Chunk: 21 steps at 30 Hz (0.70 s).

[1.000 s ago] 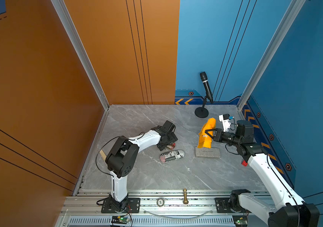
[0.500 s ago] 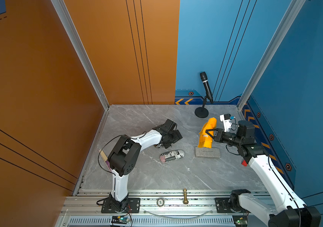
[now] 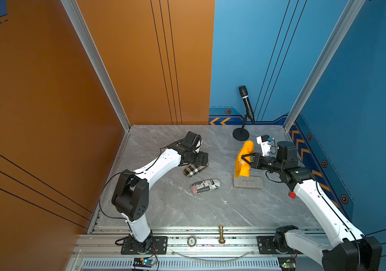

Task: Wipe the eyeglass case
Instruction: Adjust the eyeglass case at the center of the board, then pick up the eyeglass case from the center of the board.

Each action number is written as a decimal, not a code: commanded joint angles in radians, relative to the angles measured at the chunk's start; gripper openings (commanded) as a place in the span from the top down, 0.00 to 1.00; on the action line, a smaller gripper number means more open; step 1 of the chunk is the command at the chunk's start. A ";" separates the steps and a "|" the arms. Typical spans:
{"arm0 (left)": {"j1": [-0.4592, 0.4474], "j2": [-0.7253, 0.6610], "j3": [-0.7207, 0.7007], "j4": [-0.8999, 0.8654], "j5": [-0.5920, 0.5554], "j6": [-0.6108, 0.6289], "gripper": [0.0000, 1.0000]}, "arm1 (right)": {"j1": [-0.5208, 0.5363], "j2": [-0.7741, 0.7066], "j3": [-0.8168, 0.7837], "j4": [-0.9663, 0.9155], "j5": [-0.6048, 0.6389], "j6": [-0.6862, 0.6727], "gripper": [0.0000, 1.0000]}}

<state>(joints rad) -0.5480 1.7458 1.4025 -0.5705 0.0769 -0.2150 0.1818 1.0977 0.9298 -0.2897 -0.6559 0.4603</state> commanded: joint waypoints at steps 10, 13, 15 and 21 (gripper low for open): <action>0.052 0.066 -0.102 0.061 0.041 0.522 0.10 | 0.031 0.033 0.041 -0.028 0.053 -0.037 1.00; 0.066 0.099 -0.096 0.061 0.050 0.560 0.10 | 0.032 0.040 0.045 -0.029 0.047 -0.043 1.00; 0.073 0.126 -0.083 0.037 0.064 0.584 0.10 | 0.033 0.043 0.041 -0.027 0.042 -0.046 1.00; 0.079 0.170 -0.081 0.005 0.032 0.608 0.12 | 0.031 0.054 0.035 -0.025 0.043 -0.052 1.00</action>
<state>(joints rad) -0.4759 1.9095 1.3041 -0.5308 0.1078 0.3561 0.2096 1.1446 0.9417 -0.3073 -0.6228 0.4343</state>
